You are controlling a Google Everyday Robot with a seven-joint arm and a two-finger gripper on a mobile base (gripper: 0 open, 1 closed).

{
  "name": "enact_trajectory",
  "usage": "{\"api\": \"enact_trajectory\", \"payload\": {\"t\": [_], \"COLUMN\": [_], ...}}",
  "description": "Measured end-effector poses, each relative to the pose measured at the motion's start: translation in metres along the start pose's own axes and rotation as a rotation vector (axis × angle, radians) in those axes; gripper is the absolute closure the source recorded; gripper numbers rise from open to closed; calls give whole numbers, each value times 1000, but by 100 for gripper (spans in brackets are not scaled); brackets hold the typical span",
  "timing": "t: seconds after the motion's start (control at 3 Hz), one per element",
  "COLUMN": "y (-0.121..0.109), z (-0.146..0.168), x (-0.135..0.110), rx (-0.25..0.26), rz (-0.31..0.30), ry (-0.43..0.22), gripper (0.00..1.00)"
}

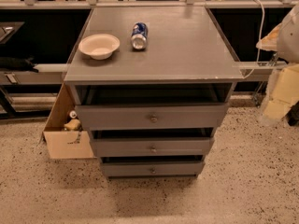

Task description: Open bottom drawer

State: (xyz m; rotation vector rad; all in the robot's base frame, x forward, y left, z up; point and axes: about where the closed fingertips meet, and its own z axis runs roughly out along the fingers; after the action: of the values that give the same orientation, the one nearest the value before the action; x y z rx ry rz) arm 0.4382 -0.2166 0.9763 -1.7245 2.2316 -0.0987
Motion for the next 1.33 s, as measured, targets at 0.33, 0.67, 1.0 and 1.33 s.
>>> {"api": "enact_trajectory", "payload": {"t": [0.33,0.67,1.0,1.33], "y": [0,7,16,44], "z": [0,25,50,107], "x": [0,-11,-28,-31], "rx": [0,-23,-83,-175], "rz": [0,-44,-105,-177], "ry": [0,6,-5,-59], "gripper": [0,0,0,0]}}
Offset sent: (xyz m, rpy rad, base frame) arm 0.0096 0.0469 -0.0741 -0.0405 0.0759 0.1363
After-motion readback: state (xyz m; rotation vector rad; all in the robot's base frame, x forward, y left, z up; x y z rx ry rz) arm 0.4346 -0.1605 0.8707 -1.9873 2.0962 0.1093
